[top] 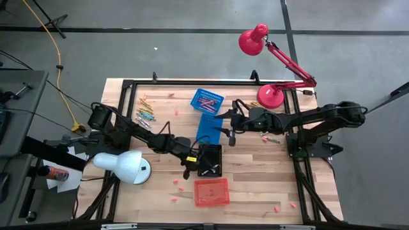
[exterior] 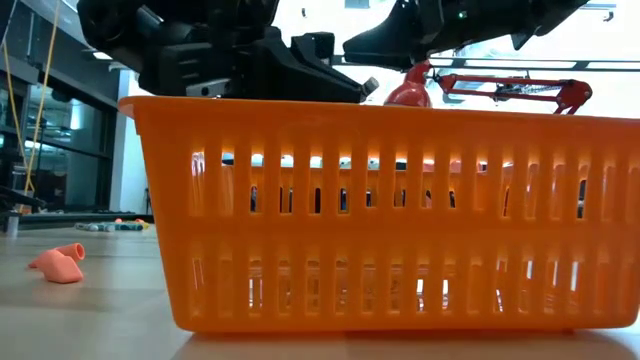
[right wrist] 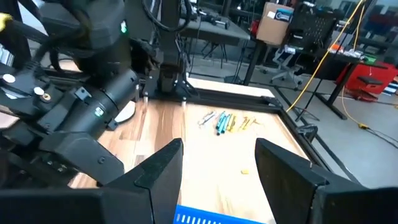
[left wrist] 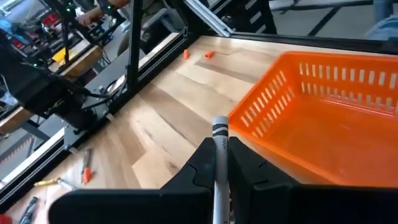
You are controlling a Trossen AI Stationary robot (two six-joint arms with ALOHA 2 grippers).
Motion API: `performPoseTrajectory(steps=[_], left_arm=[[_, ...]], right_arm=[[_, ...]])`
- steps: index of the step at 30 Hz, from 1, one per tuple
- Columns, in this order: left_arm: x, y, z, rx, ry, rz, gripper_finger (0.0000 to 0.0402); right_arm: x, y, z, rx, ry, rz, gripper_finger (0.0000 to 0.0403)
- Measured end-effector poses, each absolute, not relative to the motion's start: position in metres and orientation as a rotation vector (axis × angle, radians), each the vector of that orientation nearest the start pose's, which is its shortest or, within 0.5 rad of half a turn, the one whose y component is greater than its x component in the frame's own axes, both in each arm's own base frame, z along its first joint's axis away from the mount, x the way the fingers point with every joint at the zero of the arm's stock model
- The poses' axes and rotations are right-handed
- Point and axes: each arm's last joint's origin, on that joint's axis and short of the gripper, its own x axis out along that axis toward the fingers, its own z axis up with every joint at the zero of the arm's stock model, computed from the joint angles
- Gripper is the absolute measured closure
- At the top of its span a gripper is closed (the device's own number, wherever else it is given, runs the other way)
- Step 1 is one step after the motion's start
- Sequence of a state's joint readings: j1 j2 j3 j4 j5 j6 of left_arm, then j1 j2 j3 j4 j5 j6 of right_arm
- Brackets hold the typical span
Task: Sort crayons
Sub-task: Put the white crayon into the black bin
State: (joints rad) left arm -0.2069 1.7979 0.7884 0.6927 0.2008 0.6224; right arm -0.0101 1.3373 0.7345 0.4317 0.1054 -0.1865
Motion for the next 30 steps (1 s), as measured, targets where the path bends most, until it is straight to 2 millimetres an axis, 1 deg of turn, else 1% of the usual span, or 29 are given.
performPoseTrajectory(steps=[6,9,12,16,20,22,26,28,30], left_arm=[[0.344,-0.078,0.156,0.521,0.199,-0.476,0.0393],[0.344,-0.078,0.156,0.538,0.205,-0.456,0.0378],[0.344,-0.080,0.156,0.575,0.211,-0.414,0.0354],[0.342,-0.086,0.156,0.623,0.212,-0.388,0.0311],[0.342,-0.091,0.157,0.637,0.207,-0.345,0.0267],[0.339,-0.092,0.161,0.651,0.226,-0.289,0.0251],[0.330,-0.088,0.184,0.674,0.272,-0.010,0.0234],[0.321,-0.079,0.195,0.669,0.312,0.090,0.0232],[0.310,-0.065,0.201,0.618,0.330,0.115,0.0232]], right_arm=[[0.290,-0.006,0.254,-0.189,0.181,-0.099,0.0206],[0.290,-0.006,0.254,-0.190,0.181,-0.099,0.0206],[0.290,-0.006,0.254,-0.190,0.181,-0.099,0.0206],[0.290,-0.006,0.254,-0.189,0.181,-0.099,0.0206],[0.290,-0.006,0.254,-0.189,0.182,-0.099,0.0206],[0.290,-0.006,0.254,-0.188,0.183,-0.099,0.0206],[0.290,-0.006,0.253,-0.184,0.198,-0.098,0.0206],[0.289,-0.006,0.252,-0.182,0.205,-0.098,0.0206],[0.289,-0.006,0.252,-0.182,0.208,-0.097,0.0206]])
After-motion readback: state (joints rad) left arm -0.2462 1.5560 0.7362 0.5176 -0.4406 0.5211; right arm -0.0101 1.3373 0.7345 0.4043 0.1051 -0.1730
